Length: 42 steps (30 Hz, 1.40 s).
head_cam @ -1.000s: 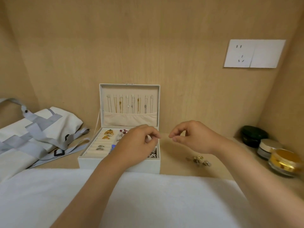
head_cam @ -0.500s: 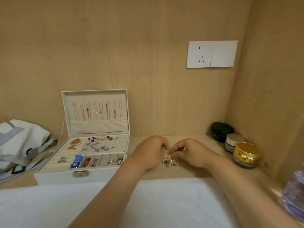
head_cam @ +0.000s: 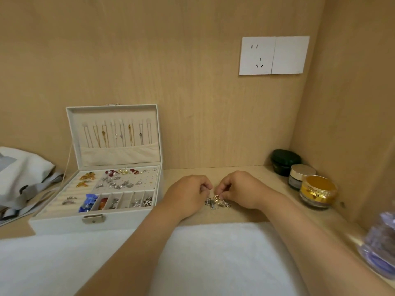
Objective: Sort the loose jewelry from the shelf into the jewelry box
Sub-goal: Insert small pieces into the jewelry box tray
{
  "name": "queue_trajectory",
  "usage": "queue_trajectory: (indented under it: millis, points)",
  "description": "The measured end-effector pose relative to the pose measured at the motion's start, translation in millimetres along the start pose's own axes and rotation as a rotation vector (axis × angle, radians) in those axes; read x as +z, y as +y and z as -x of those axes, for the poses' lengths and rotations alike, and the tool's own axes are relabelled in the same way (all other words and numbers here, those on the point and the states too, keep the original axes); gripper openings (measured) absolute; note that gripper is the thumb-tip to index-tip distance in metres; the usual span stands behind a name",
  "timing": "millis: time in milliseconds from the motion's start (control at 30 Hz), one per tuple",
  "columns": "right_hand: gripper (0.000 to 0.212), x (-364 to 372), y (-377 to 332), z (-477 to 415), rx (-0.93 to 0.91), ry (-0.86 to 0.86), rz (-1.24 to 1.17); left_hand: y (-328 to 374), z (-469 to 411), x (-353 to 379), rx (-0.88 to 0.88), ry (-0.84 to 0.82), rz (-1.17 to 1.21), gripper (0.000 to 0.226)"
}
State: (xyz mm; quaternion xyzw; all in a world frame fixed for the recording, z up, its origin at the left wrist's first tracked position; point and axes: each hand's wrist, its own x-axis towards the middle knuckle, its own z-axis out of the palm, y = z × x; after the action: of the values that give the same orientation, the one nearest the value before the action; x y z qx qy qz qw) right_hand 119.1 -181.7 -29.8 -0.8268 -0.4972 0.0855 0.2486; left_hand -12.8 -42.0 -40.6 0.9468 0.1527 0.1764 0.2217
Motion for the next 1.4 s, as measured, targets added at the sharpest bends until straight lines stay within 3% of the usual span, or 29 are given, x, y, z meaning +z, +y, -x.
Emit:
queue_trajectory:
  millis: [167,267,333,400,600,733,833,933,1067,1400]
  points:
    - [0.012,1,-1,3,0.039,0.092,-0.146,3,1,1,-0.012,0.036,0.139,0.015]
    - [0.013,-1,-7,4,0.074,0.18,-0.405,8,0,0,0.0,0.079,0.318,0.016]
    - [0.002,-5,-12,6,0.131,0.177,-0.642,12,0,-3,0.007,0.136,0.4,0.018]
    - [0.01,-9,-16,8,0.205,0.154,-0.786,15,0,-7,0.024,0.193,0.46,0.023]
    - [0.032,-9,-16,6,0.275,0.103,-0.973,17,0,-11,0.064,0.262,0.489,0.026]
    - [0.026,-12,-18,8,0.23,0.067,-0.984,16,0,-11,0.037,0.305,0.472,0.022]
    - [0.019,-12,-16,10,0.205,0.081,-0.856,13,1,-11,-0.001,0.314,0.431,0.022]
    - [0.013,-8,-9,10,0.127,0.14,-0.558,9,2,-12,-0.026,0.279,0.364,0.017]
    - [0.007,-7,-6,13,0.058,0.018,-0.152,9,4,-12,-0.027,0.234,0.241,0.02]
    - [0.008,-2,-12,10,0.033,-0.045,-0.033,11,6,-7,-0.069,0.174,0.259,0.014]
